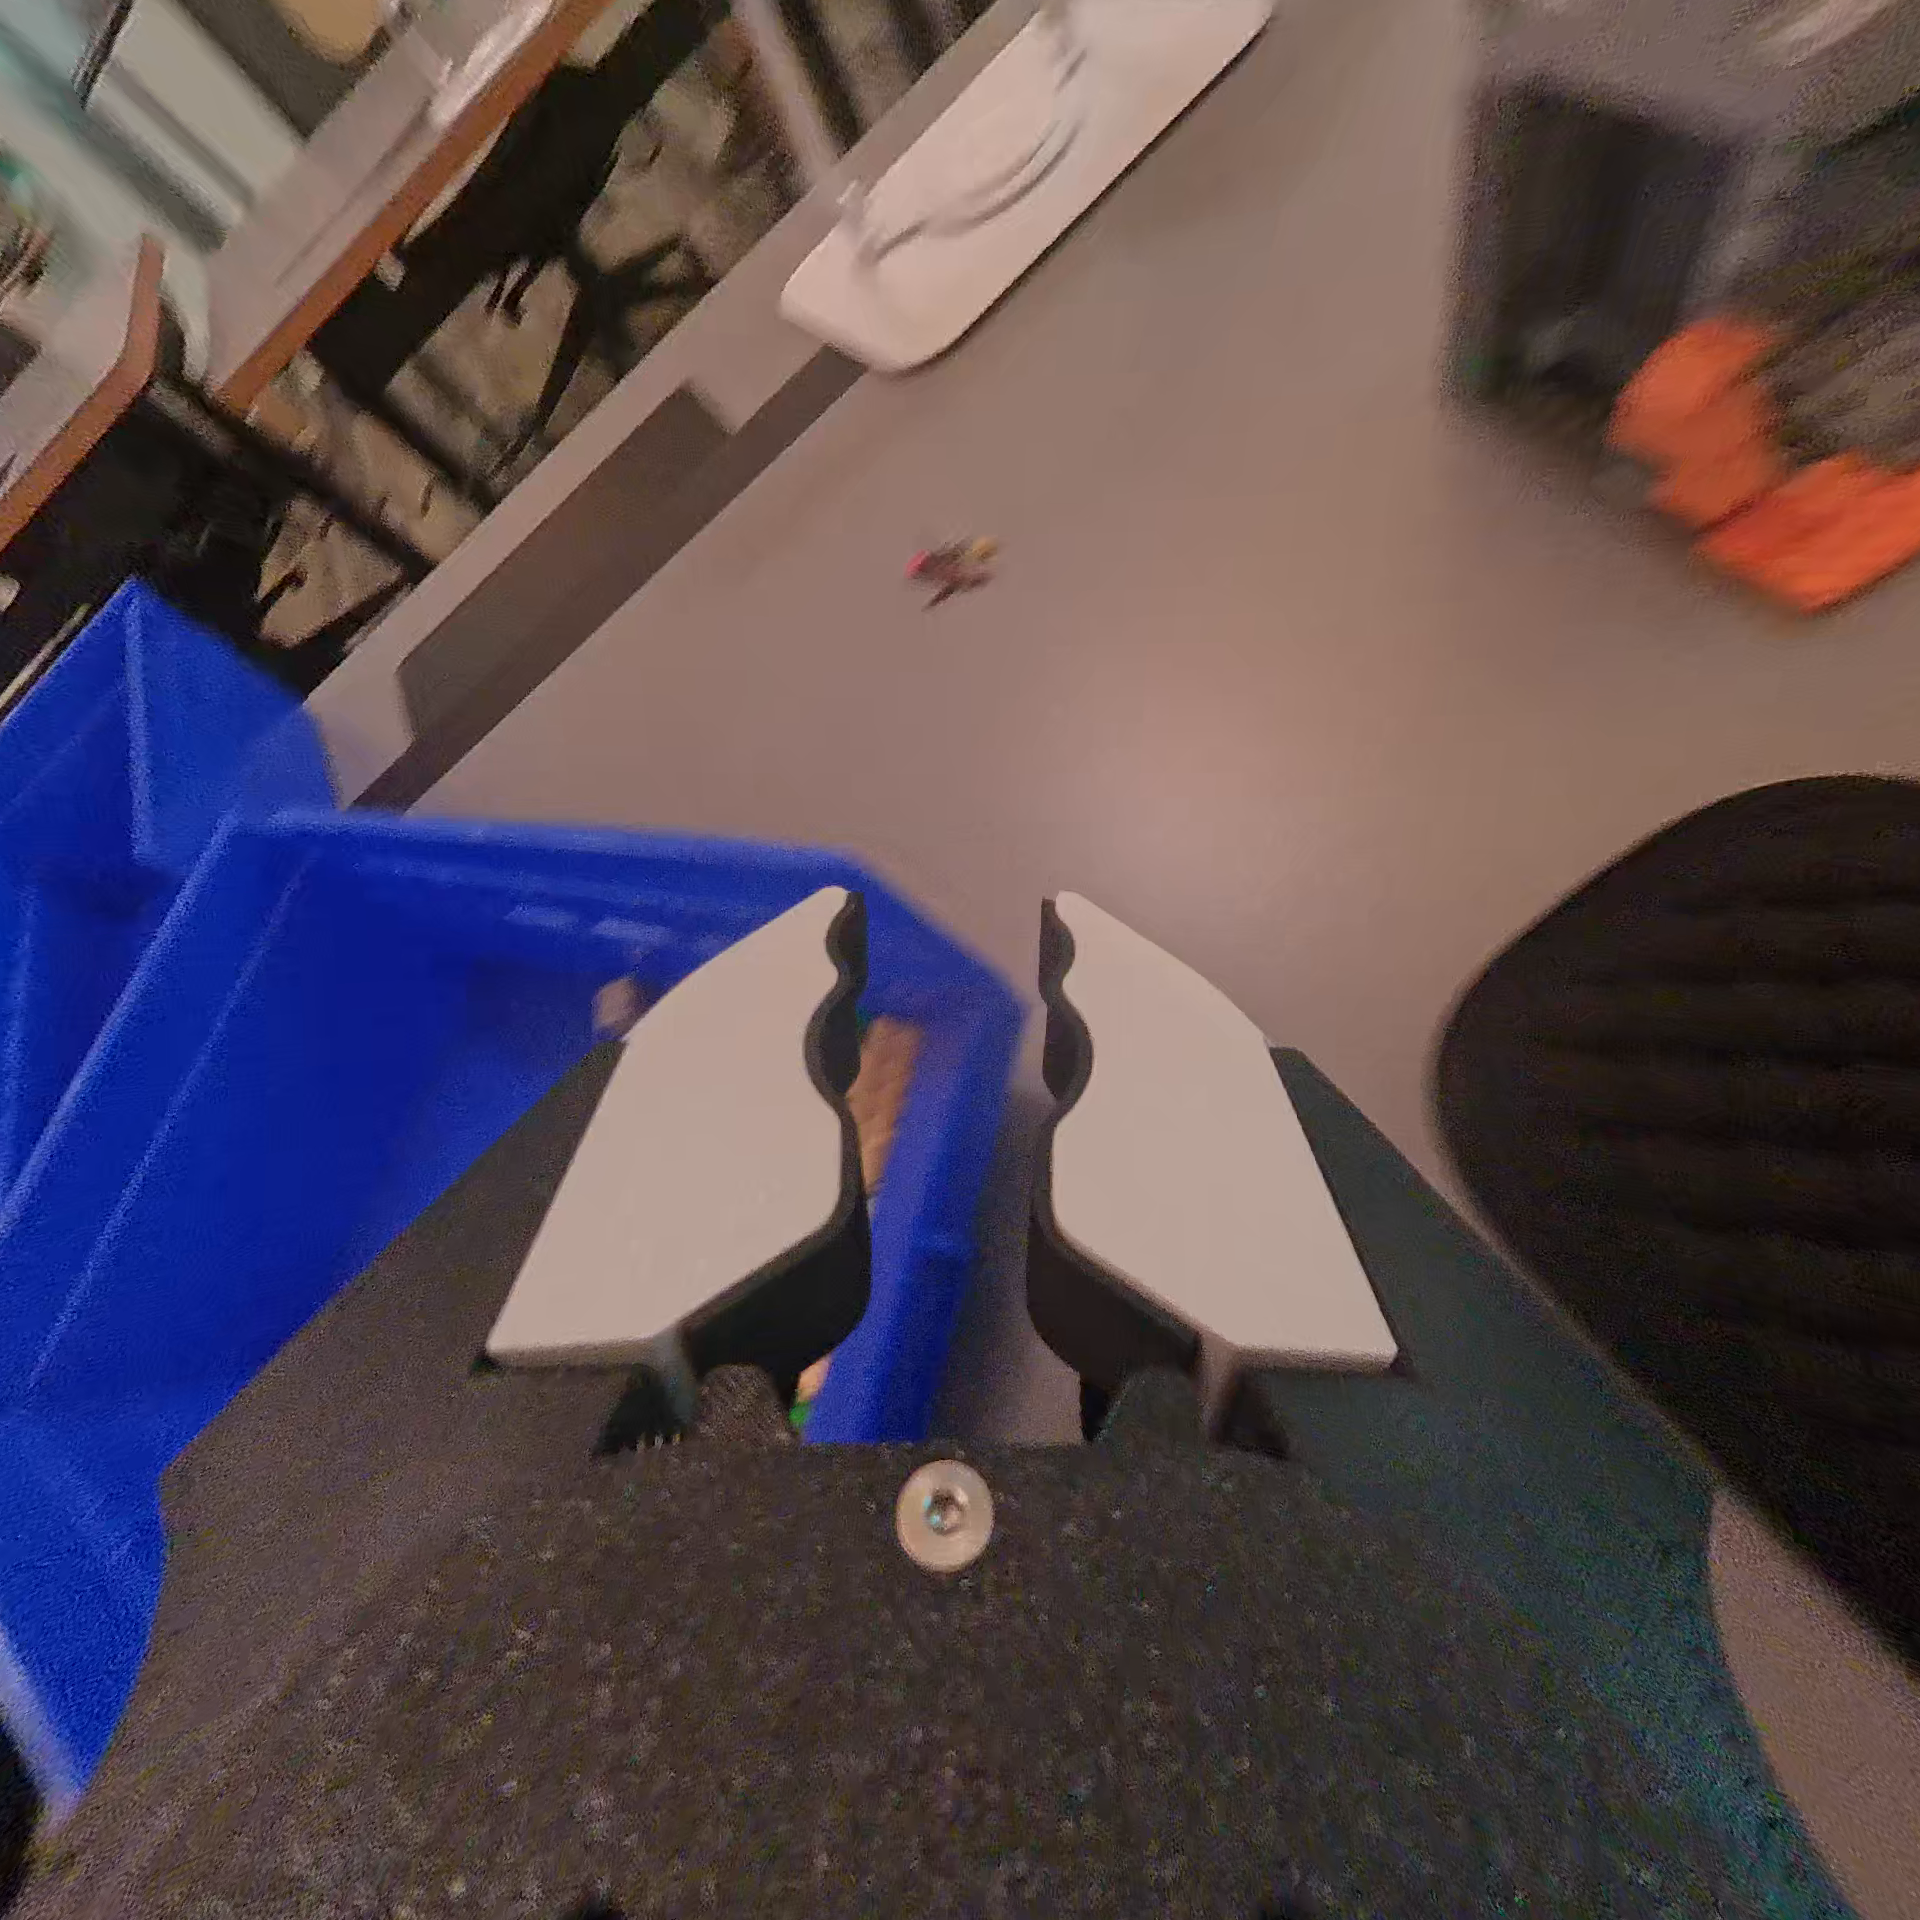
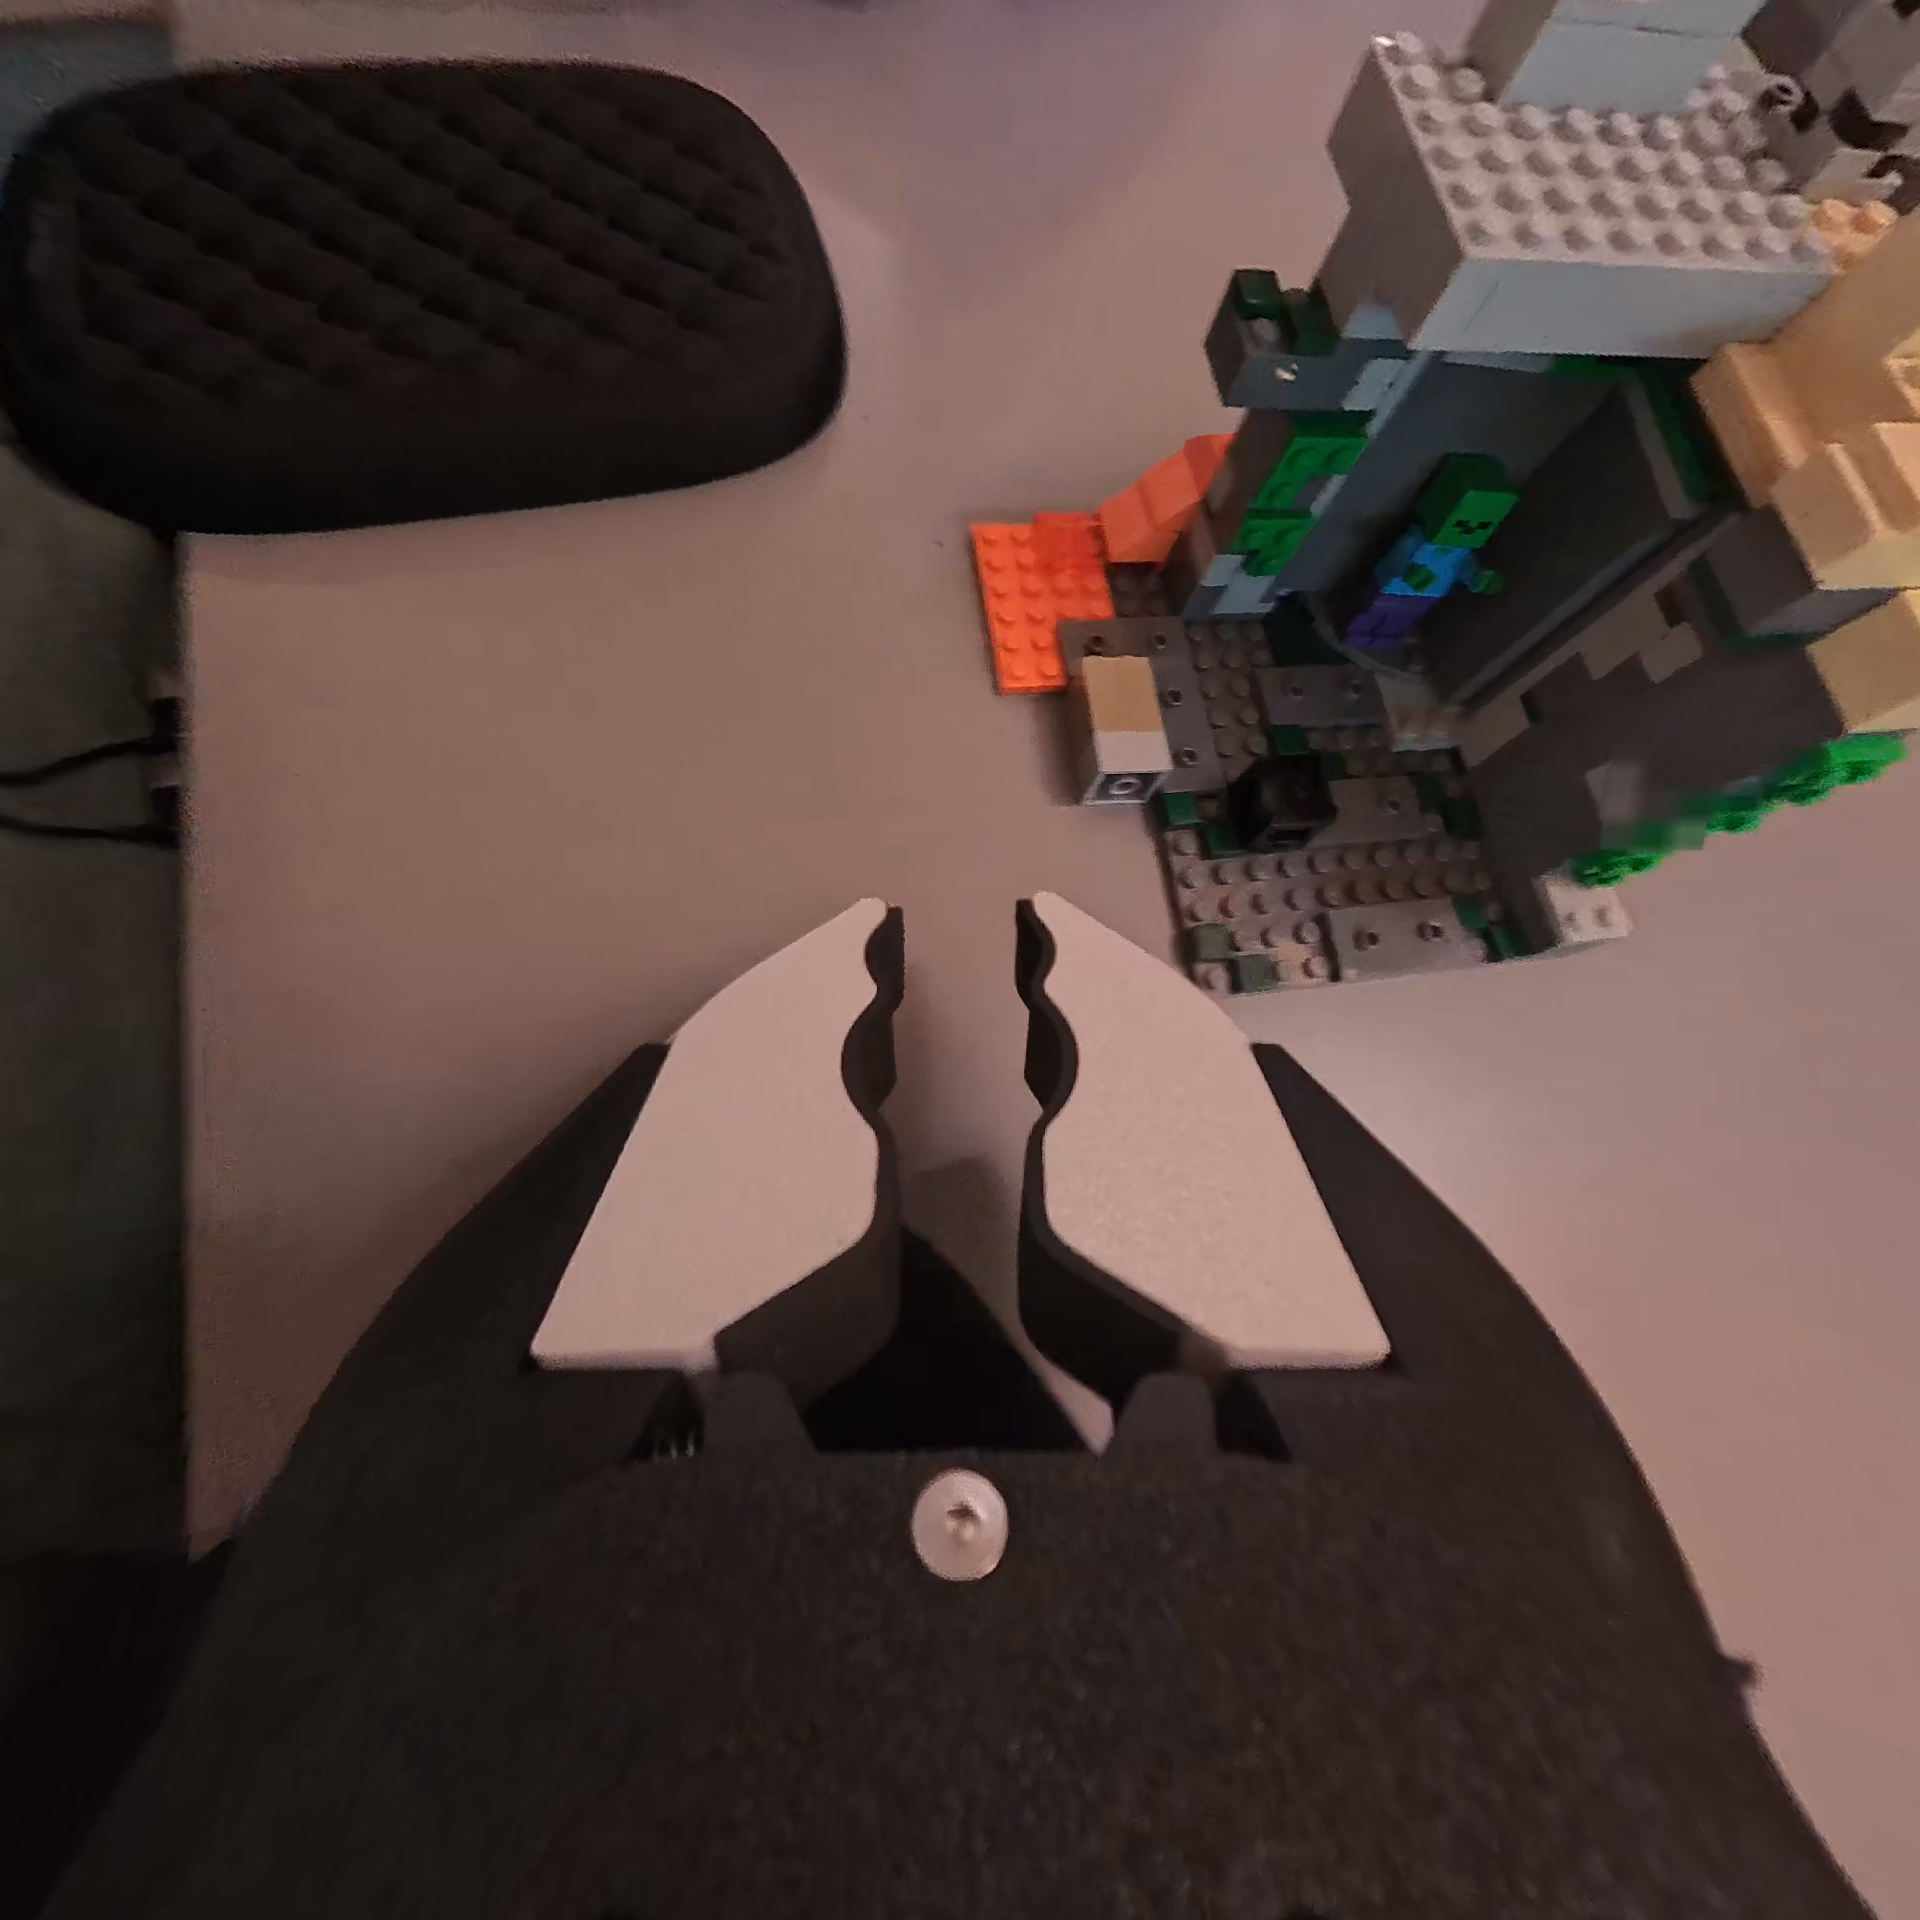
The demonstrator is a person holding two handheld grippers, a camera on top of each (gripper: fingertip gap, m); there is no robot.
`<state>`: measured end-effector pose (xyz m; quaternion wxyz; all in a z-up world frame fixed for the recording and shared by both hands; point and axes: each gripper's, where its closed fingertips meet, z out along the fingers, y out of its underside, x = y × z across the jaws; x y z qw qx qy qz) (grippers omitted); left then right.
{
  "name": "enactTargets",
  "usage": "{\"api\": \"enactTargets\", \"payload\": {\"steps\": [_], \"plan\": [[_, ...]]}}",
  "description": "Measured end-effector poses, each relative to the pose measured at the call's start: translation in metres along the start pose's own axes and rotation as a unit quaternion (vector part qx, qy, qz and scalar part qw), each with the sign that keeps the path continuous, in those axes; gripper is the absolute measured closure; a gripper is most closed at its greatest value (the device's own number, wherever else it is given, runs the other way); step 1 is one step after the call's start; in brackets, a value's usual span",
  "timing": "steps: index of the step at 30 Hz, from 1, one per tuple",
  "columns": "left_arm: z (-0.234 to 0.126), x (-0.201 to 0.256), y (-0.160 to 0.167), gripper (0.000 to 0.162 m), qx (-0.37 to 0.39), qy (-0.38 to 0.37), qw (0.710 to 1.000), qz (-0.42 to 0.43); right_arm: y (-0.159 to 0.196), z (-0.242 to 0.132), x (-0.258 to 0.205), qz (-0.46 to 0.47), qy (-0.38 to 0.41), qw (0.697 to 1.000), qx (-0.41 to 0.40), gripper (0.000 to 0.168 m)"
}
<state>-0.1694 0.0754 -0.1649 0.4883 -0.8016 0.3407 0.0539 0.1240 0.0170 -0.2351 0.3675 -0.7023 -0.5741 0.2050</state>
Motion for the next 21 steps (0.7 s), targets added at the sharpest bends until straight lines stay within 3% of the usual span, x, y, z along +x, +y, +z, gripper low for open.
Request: {"api": "enactTargets", "payload": {"steps": [1, 9, 14, 17, 19, 21], "plan": [[-0.001, 0.017, -0.009, 0.131, 0.019, 0.018, 1.000, 0.003, 0.000, 0.005, 0.005, -0.002, 0.006, 1.000, -0.008, 0.147], [0.000, 0.158, -0.055, 0.132, 0.103, 0.188, 0.977, 0.011, -0.017, 0.050, 0.034, -0.060, 0.029, 0.996, -0.051, 0.140], [0.003, 0.196, -0.066, 0.132, 0.120, 0.246, 0.962, -0.003, -0.024, 0.057, 0.026, -0.082, 0.031, 0.995, -0.049, 0.151], [-0.001, 0.202, -0.079, 0.131, 0.153, 0.279, 0.947, -0.046, -0.063, 0.031, -0.001, 0.013, -0.042, 0.994, 0.099, 0.151], [-0.010, 0.205, -0.094, 0.130, 0.193, 0.318, 0.924, -0.092, -0.099, -0.002, -0.017, 0.083, -0.094, 0.964, 0.236, 0.151], [-0.027, 0.211, -0.114, 0.129, 0.246, 0.377, 0.882, -0.142, -0.128, -0.036, -0.024, 0.141, -0.130, 0.916, 0.353, 0.151]]}}
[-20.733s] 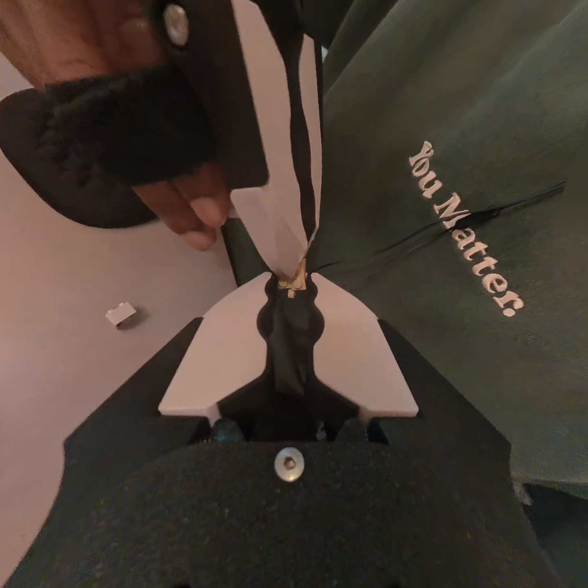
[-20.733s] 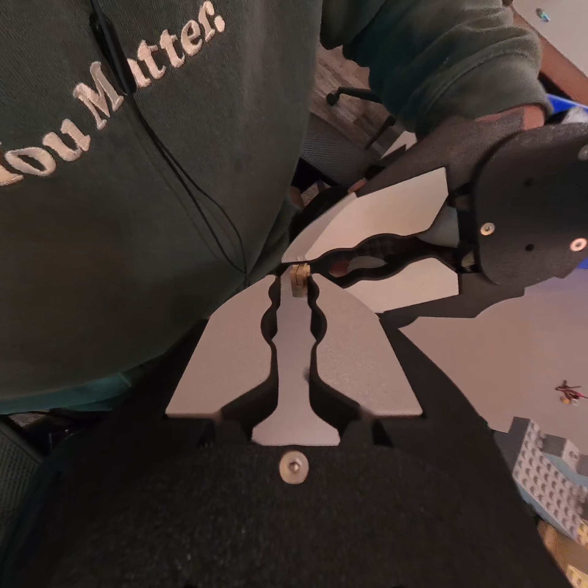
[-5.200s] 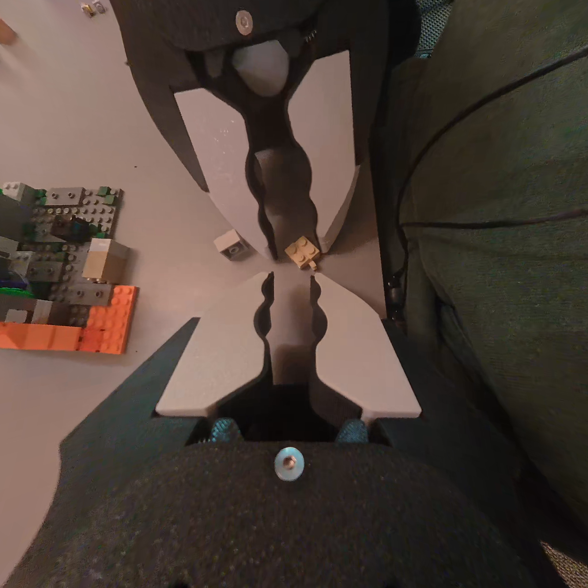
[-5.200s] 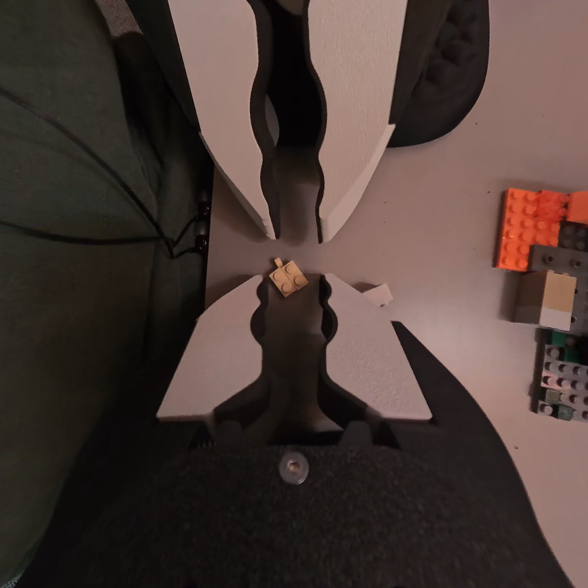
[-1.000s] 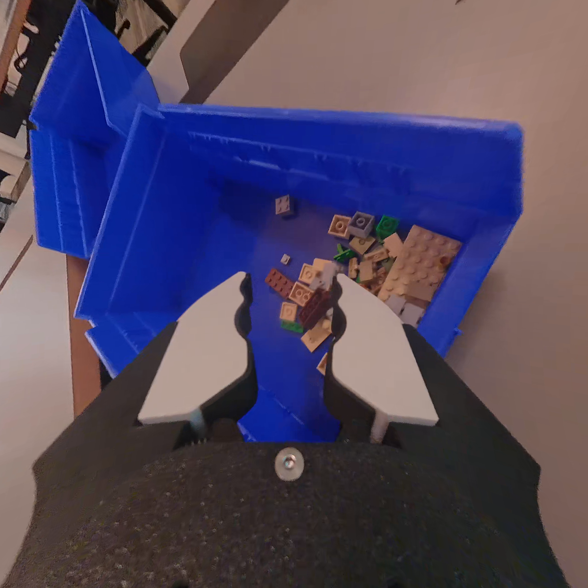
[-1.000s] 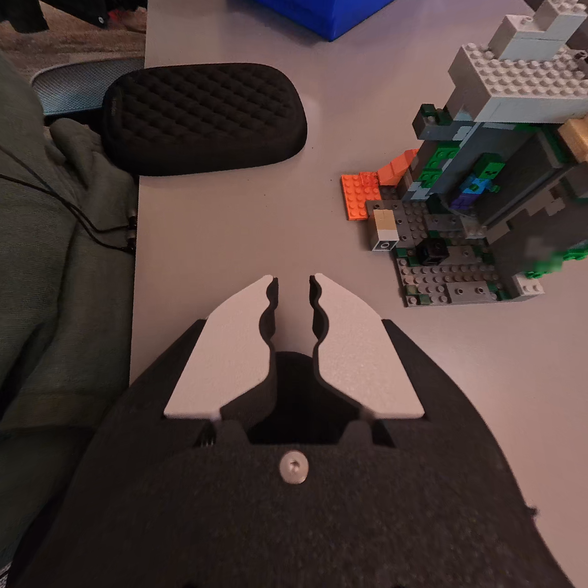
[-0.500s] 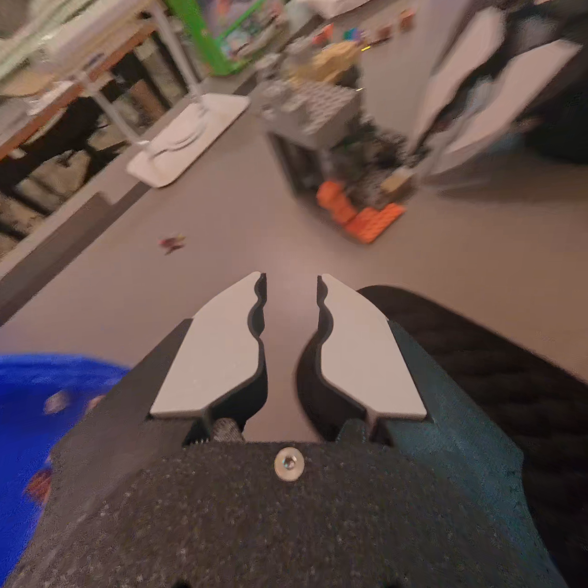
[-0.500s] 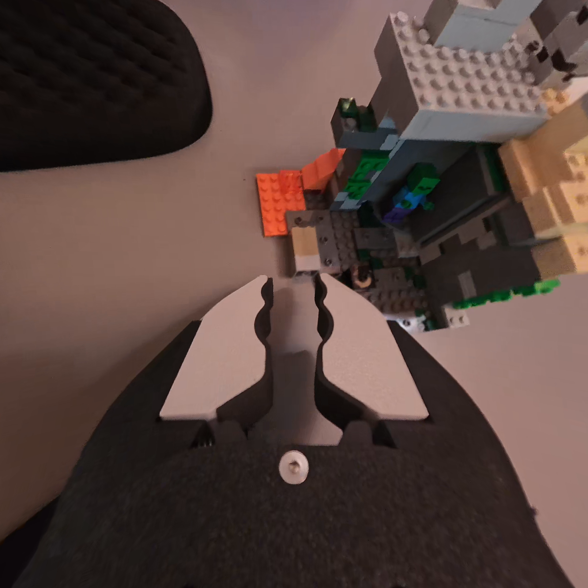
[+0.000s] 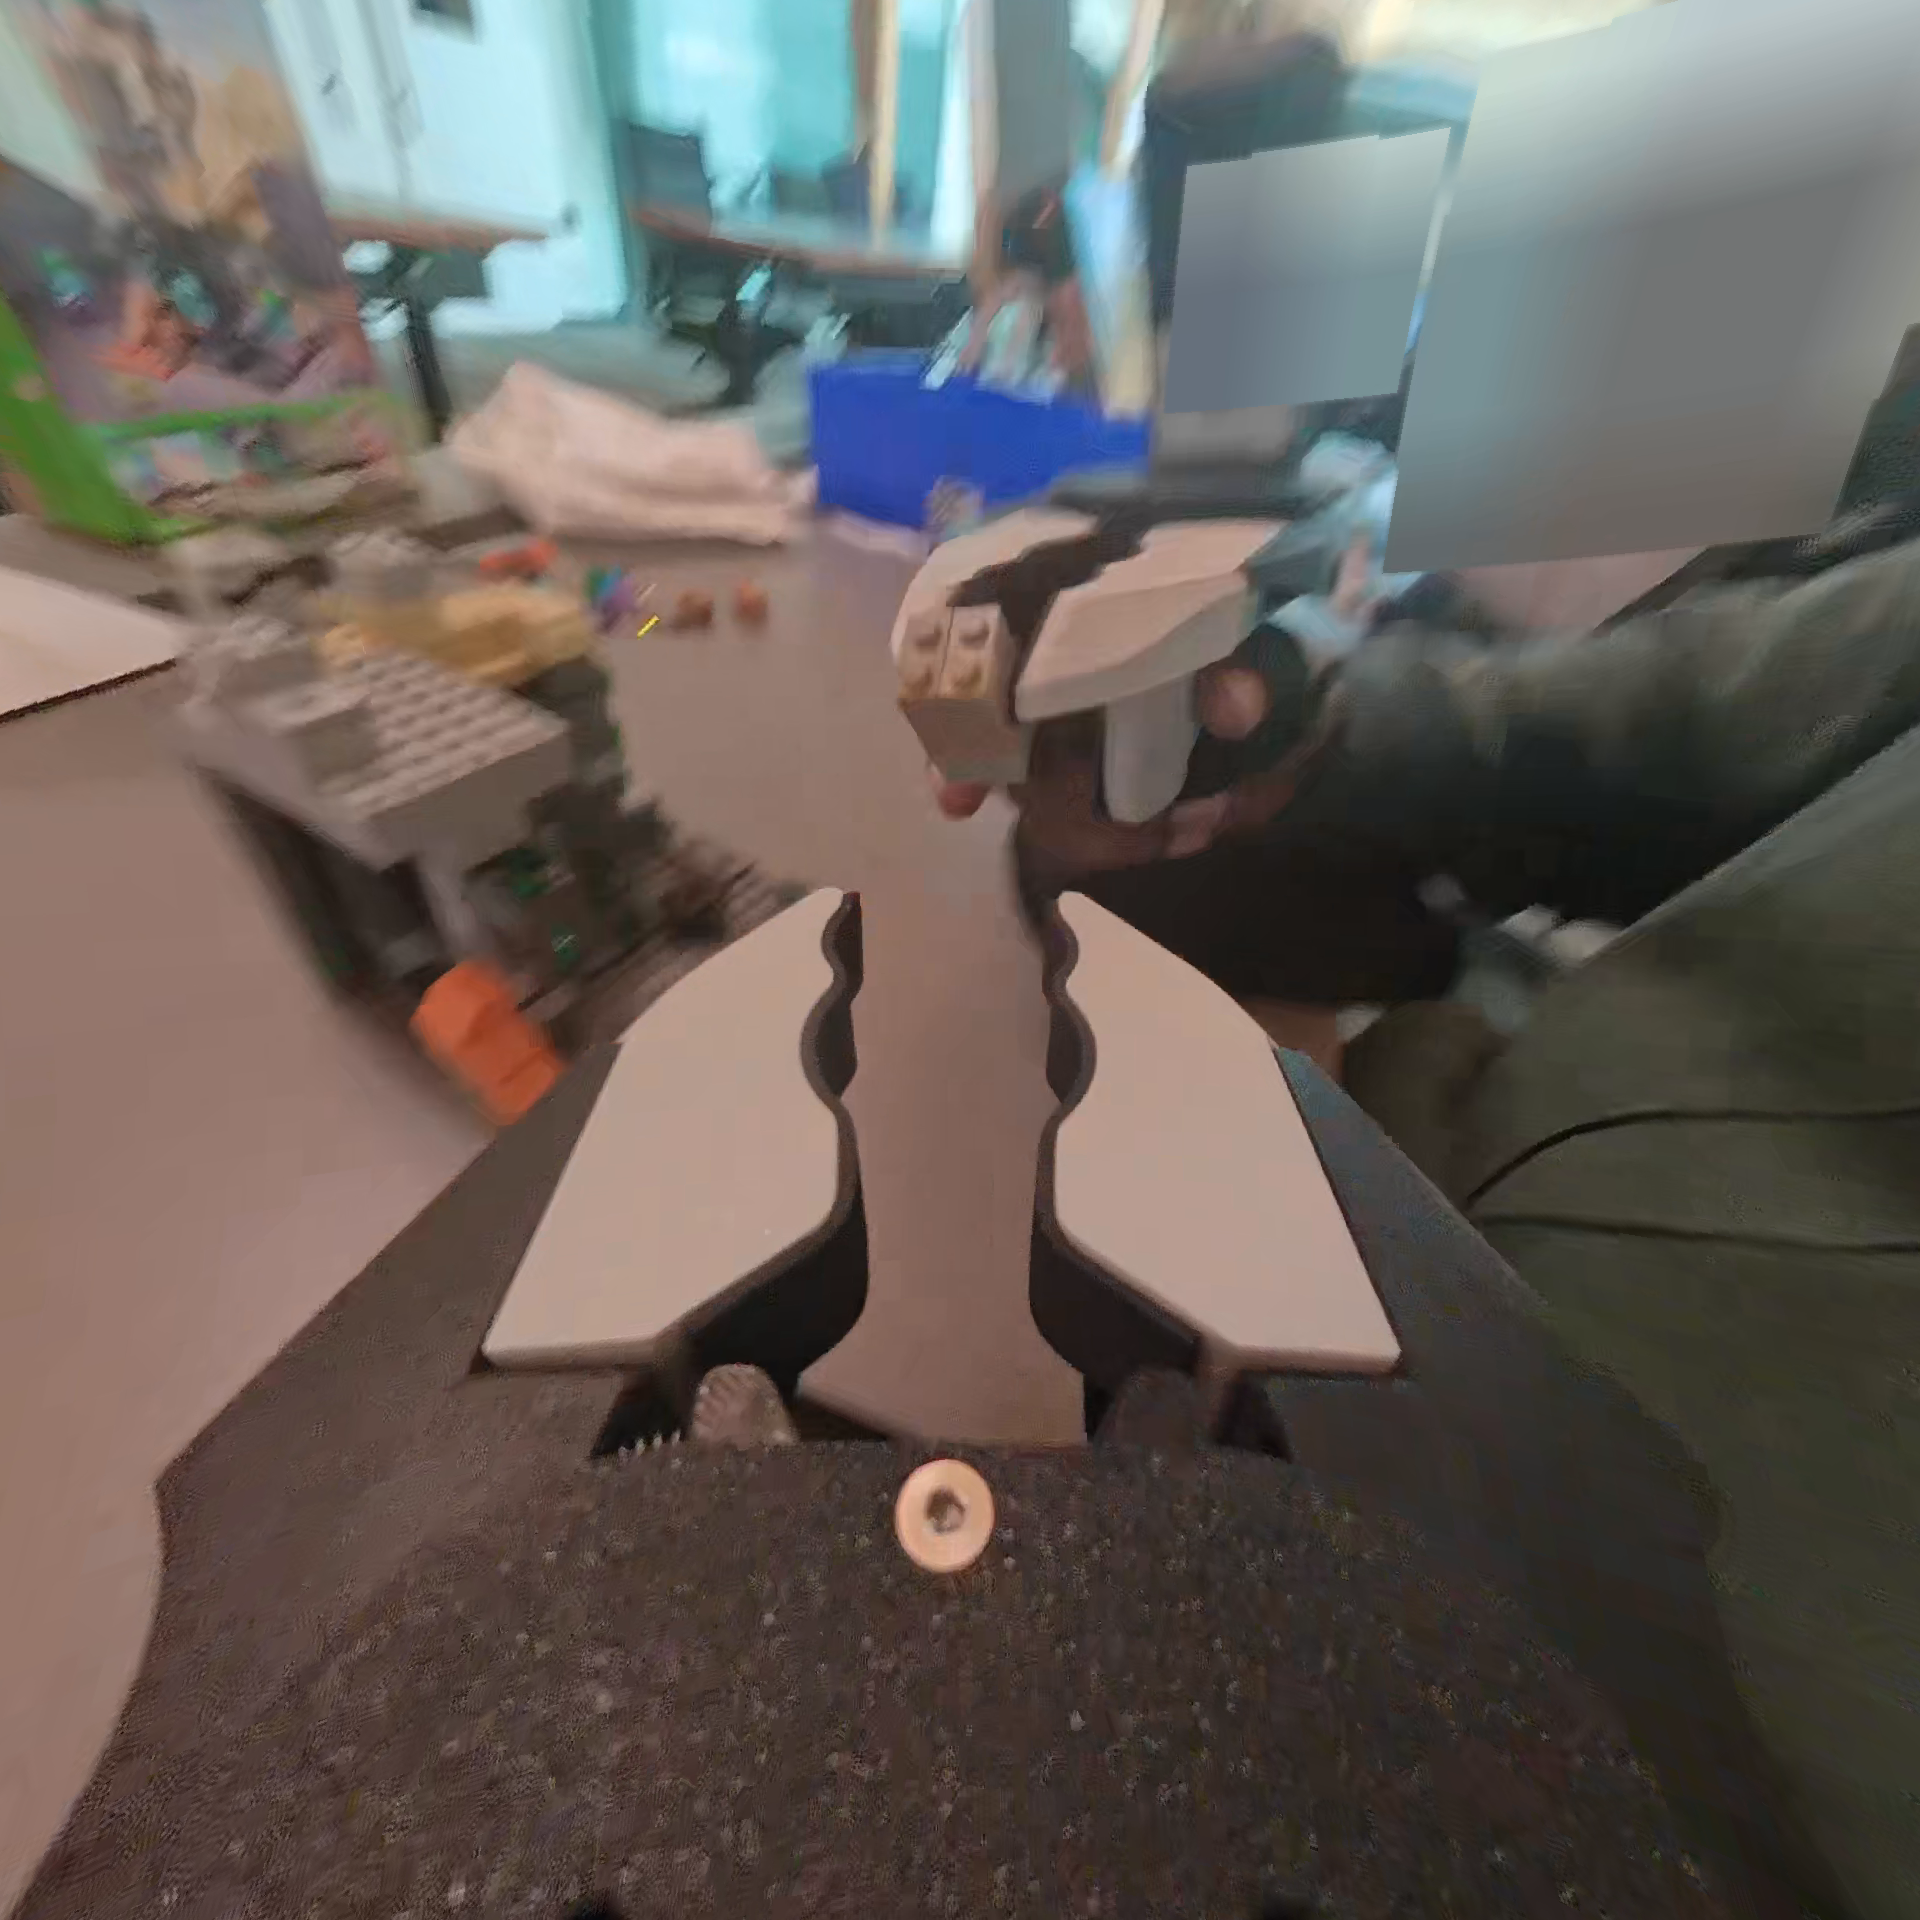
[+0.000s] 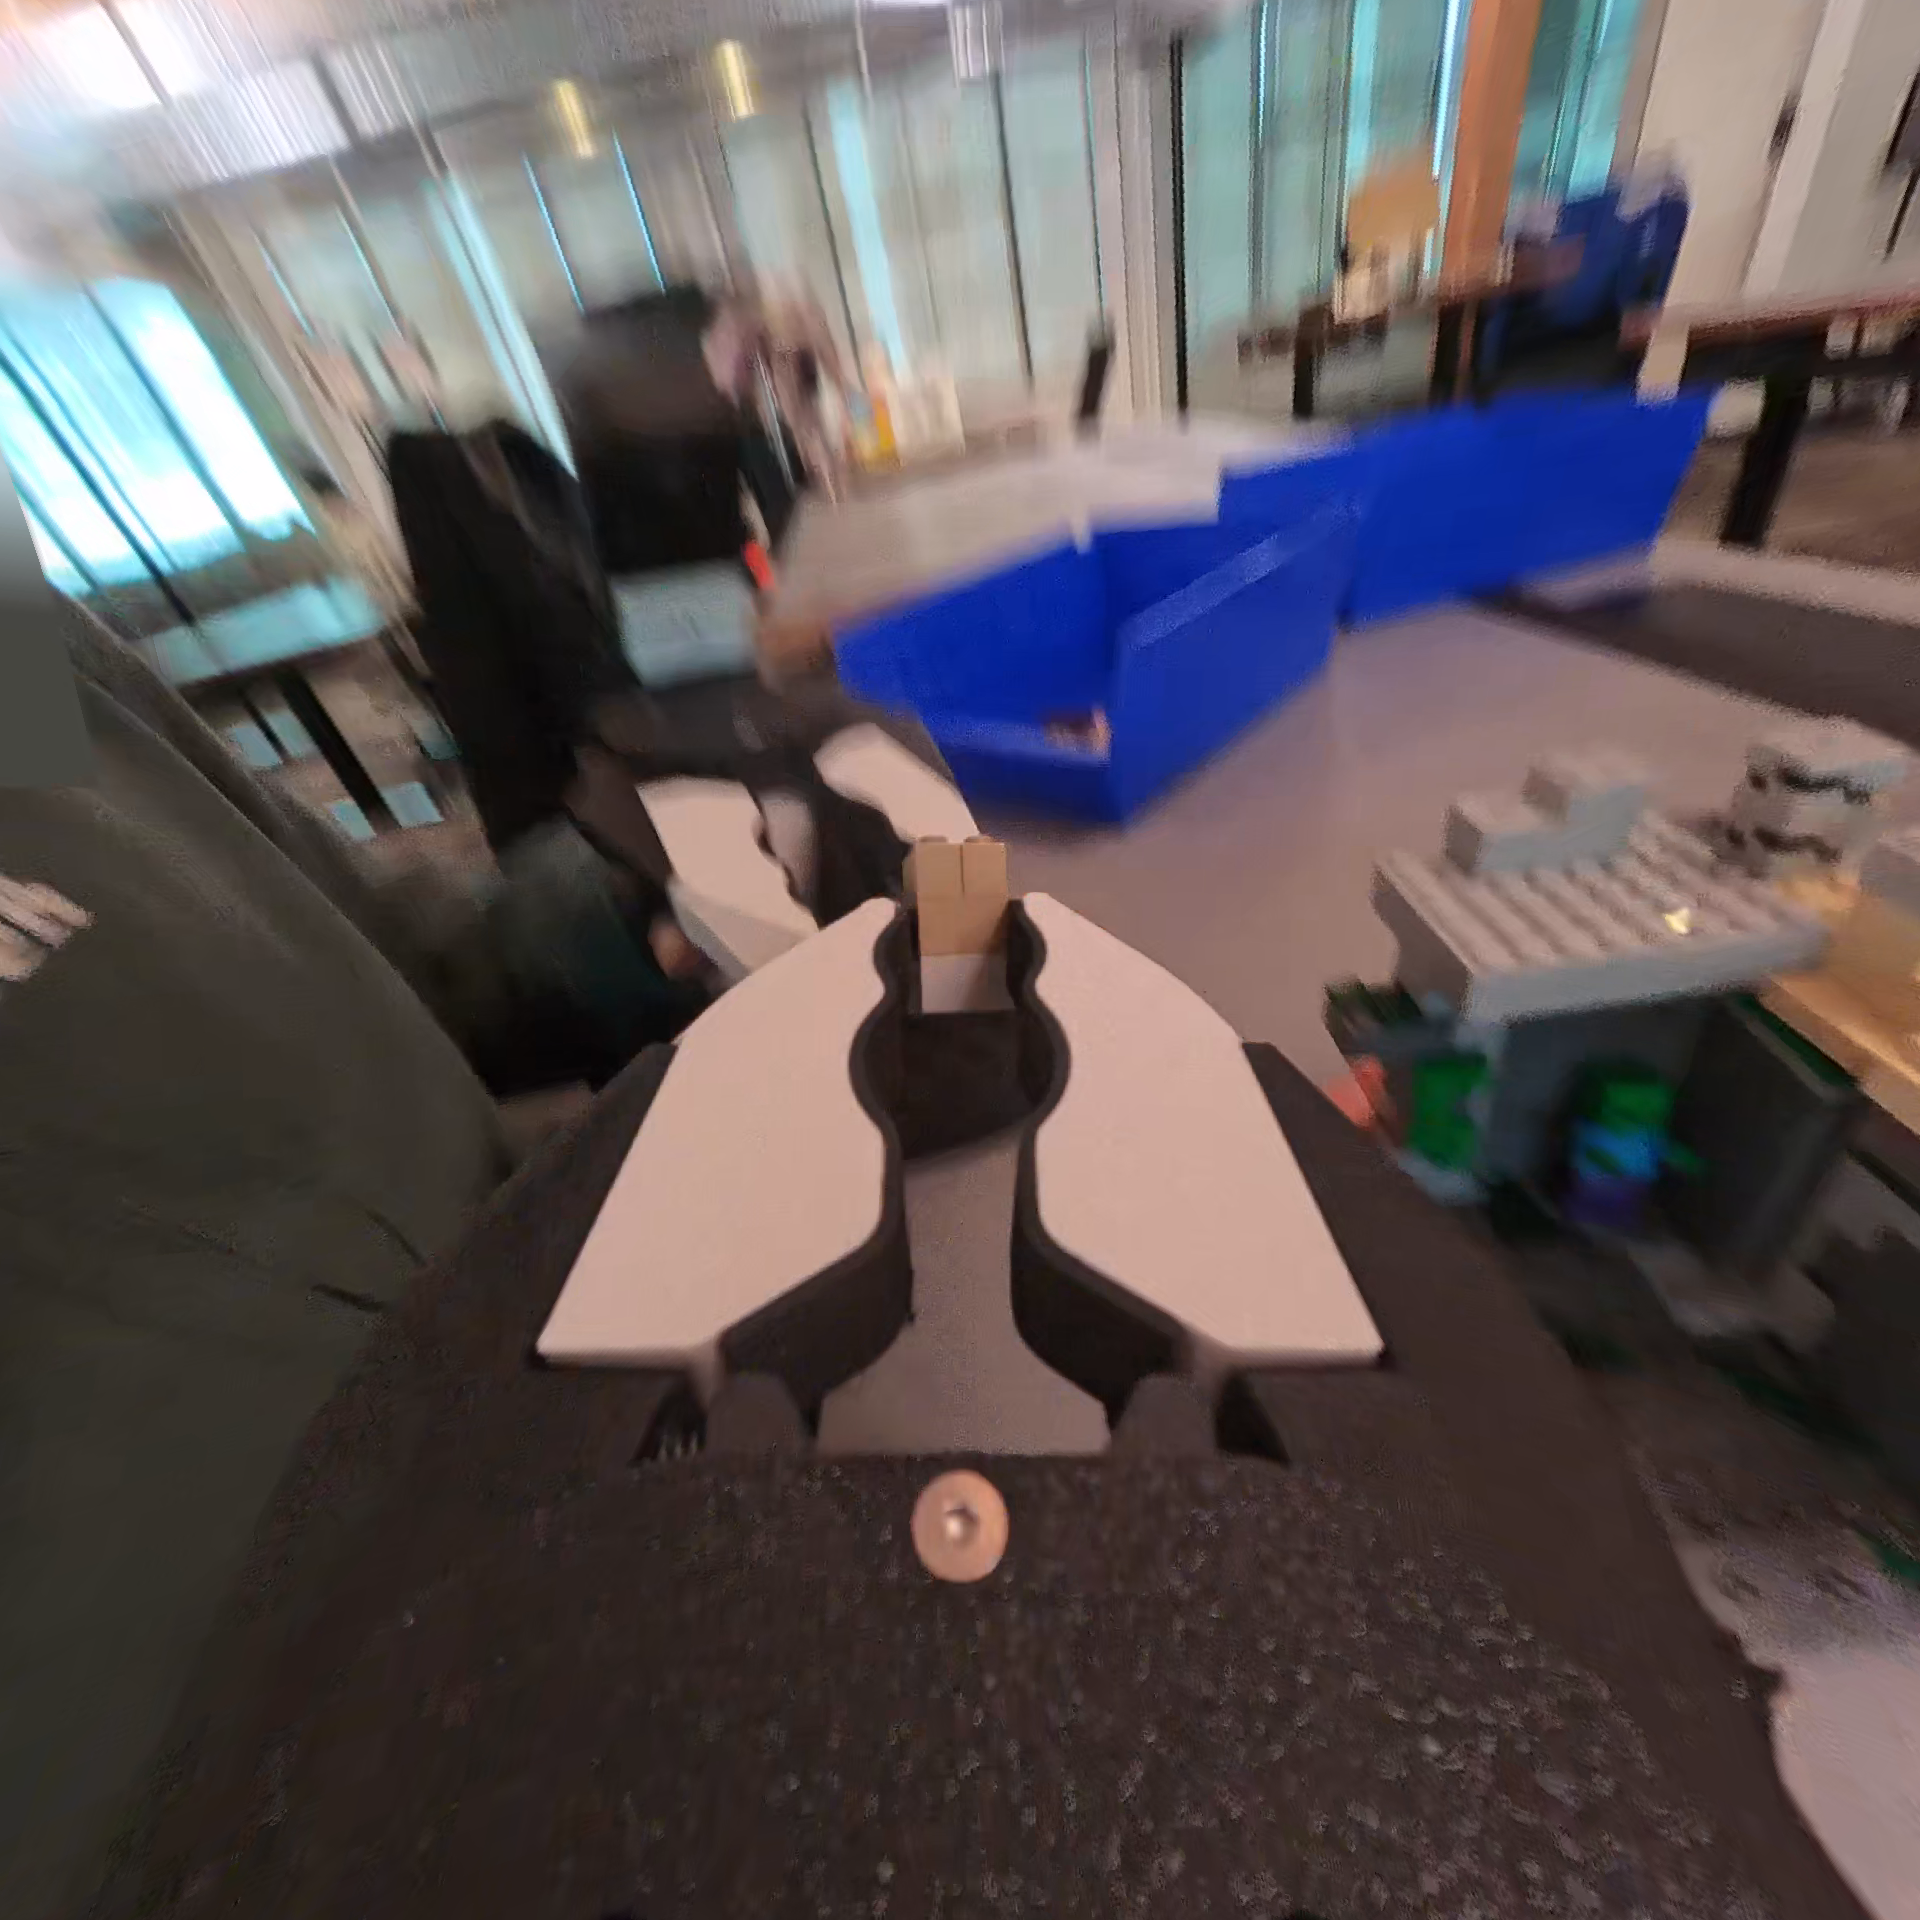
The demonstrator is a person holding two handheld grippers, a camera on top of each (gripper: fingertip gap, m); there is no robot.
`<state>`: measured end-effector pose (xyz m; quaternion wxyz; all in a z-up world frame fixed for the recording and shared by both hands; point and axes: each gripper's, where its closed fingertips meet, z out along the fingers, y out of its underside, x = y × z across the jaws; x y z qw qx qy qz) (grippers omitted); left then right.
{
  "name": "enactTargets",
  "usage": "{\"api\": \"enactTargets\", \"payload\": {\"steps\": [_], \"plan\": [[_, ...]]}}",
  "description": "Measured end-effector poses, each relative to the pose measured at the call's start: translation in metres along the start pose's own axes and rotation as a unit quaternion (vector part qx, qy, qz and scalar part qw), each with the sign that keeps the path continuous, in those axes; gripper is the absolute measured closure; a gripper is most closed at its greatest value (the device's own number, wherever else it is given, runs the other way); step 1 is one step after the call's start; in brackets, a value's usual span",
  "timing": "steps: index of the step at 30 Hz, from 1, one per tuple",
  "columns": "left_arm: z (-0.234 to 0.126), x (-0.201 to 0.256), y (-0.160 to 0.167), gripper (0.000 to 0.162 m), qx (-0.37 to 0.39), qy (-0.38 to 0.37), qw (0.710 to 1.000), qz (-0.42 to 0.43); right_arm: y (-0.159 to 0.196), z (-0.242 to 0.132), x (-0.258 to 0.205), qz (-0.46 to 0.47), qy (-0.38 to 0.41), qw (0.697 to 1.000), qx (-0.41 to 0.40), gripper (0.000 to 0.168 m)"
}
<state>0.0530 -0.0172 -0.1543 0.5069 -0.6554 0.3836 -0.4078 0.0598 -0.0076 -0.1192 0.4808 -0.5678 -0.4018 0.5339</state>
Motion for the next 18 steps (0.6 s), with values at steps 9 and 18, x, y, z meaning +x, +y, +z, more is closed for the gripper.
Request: {"api": "enactTargets", "payload": {"steps": [9, 18], "plan": [[0.011, 0.037, -0.049, 0.135, 0.113, 0.082, 0.990, -0.023, -0.029, 0.002, -0.032, 0.045, -0.043, 0.989, 0.132, 0.151], [0.011, 0.012, -0.035, 0.145, 0.009, -0.067, 0.986, 0.150, -0.017, -0.001, -0.019, -0.012, 0.003, 1.000, 0.020, 0.149]]}}
